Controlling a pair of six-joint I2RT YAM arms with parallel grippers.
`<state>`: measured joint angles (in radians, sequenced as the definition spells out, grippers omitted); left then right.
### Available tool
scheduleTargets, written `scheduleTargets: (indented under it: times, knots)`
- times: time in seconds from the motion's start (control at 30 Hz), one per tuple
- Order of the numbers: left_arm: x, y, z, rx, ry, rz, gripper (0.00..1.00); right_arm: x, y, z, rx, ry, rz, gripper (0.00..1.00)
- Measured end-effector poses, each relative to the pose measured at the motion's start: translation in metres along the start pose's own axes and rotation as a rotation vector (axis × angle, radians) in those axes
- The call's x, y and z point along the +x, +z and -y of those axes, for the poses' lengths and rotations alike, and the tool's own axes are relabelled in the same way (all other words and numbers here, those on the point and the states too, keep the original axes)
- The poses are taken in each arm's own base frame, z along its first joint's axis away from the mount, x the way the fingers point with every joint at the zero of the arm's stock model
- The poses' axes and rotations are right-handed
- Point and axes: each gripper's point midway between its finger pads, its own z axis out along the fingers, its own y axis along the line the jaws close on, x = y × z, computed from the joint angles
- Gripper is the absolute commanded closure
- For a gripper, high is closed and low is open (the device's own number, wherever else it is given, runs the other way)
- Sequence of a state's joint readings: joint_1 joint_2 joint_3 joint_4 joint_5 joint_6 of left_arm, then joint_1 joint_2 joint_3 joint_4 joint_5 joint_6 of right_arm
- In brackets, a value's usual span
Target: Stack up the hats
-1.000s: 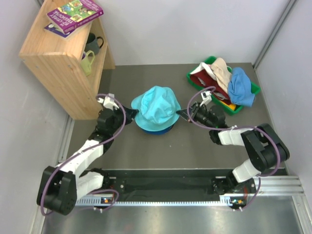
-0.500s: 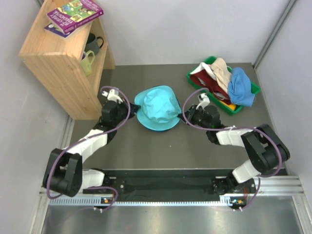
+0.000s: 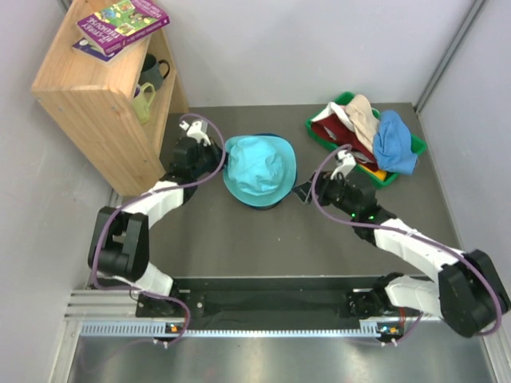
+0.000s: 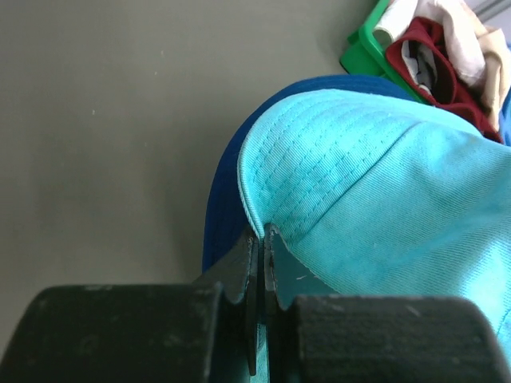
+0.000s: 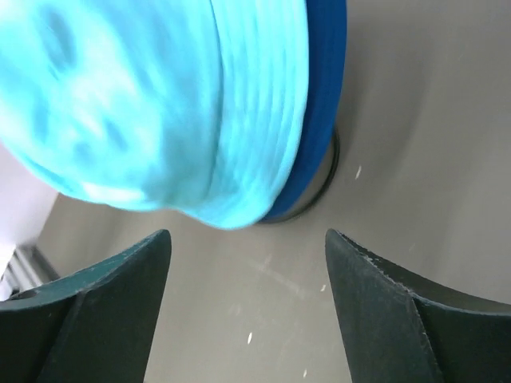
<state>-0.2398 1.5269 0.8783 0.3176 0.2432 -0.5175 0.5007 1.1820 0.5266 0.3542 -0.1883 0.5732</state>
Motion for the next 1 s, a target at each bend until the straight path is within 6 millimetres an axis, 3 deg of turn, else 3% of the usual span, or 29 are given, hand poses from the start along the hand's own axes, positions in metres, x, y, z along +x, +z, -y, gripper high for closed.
scheduleTargets:
  times: [0.13,0.33,0.63,1.0]
  knots:
    - [-0.006,0.013,0.000,0.009,0.055,-0.017,1.00,-0.040,-0.010,-0.004,-0.017,-0.045,0.082,0.29]
    - [-0.008,0.026,0.000,0.023,0.098,-0.037,1.00,-0.081,0.008,-0.003,-0.056,-0.107,0.131,0.32]
    - [-0.003,0.029,-0.001,0.035,0.117,-0.059,1.00,-0.094,0.053,0.000,-0.147,-0.153,0.114,0.32]
    - [-0.002,0.029,-0.001,0.036,0.117,-0.062,1.00,-0.101,0.087,-0.002,-0.247,-0.169,0.093,0.35]
